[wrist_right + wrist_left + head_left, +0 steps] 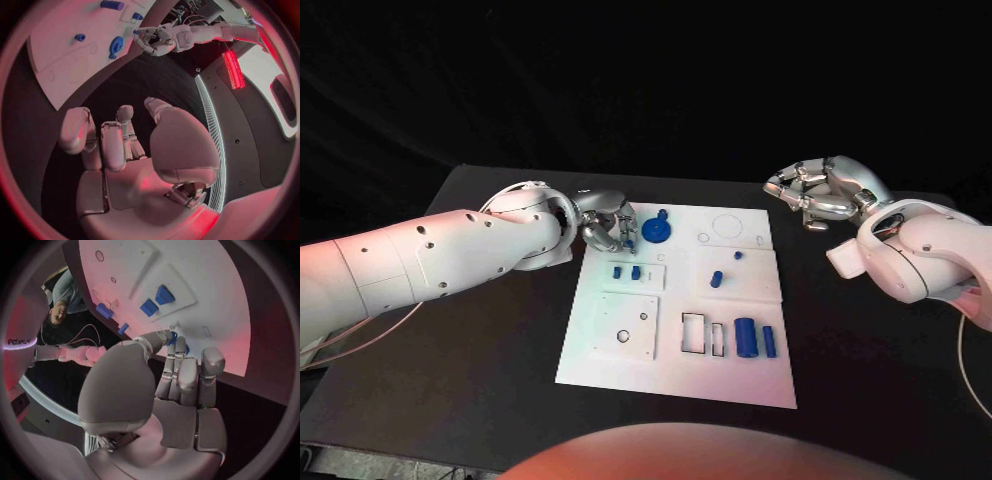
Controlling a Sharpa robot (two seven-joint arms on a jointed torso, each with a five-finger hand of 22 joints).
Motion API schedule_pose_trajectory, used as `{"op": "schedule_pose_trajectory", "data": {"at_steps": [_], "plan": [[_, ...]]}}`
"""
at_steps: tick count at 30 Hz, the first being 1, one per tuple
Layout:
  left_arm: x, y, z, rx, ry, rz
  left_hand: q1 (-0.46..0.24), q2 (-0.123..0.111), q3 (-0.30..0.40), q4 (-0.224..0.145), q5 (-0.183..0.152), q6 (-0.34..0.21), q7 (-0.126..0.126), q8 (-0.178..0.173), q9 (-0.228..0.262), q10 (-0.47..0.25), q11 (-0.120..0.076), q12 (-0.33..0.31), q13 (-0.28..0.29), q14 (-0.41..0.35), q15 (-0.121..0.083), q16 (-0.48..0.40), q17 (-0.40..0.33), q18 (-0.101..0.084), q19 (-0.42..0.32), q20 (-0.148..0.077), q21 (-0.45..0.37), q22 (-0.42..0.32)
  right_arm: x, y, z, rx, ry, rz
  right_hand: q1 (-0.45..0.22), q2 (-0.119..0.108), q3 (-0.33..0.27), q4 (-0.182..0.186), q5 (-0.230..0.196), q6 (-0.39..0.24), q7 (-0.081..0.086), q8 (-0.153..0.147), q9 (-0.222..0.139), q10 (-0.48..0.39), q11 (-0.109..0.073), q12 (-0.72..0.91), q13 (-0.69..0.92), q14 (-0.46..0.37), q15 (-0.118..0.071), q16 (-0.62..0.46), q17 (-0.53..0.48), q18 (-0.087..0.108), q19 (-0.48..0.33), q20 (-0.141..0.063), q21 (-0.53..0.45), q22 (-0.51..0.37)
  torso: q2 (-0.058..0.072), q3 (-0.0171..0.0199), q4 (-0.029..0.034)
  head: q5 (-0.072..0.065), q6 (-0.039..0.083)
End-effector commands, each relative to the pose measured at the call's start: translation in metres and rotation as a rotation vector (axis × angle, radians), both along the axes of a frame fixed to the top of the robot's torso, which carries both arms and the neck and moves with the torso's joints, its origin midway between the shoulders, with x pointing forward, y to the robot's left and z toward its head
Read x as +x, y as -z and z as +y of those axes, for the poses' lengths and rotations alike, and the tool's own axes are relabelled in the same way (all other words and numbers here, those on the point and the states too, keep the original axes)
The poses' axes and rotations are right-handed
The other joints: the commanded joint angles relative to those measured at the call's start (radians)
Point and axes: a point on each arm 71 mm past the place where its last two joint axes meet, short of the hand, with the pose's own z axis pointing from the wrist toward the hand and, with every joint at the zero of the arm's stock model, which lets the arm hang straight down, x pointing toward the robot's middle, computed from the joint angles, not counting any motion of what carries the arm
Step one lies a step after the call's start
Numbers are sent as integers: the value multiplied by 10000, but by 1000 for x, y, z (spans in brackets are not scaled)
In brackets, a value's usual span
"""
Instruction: Assemble the parts on the task board
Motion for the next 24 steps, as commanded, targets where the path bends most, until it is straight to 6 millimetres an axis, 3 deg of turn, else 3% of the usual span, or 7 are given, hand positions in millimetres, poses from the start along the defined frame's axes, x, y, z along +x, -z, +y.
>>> {"op": "schedule_pose_trajectory", "data": {"at_steps": [1,24], "plan": [[-1,2,-3,-2,88,232,-89,-5,2,47,-50,41,-2,-26,14,88,-10,-46,-15,34,23,15,-9,-175,15,61,-23,-1,-1,0,2,11,-163,4,105,-19,-2,60,43,-76,-19,62,-16,-19,-28,-18,7,290,63,-37,-10,135,-88,4,-31,1065,-1,-5,1,-15,3],[0,9,-8,297,51,631,-121,-11,9,61,-54,47,-12,-40,14,92,-13,-112,-22,1,27,-2,-56,-153,-75,69,-96,-95,-1,1,4,21,-209,24,122,-12,-18,82,49,-74,-22,75,-18,5,-32,-48,-37,287,61,-57,-30,139,-94,2,-67,1053,-3,-8,0,-8,-28]]}}
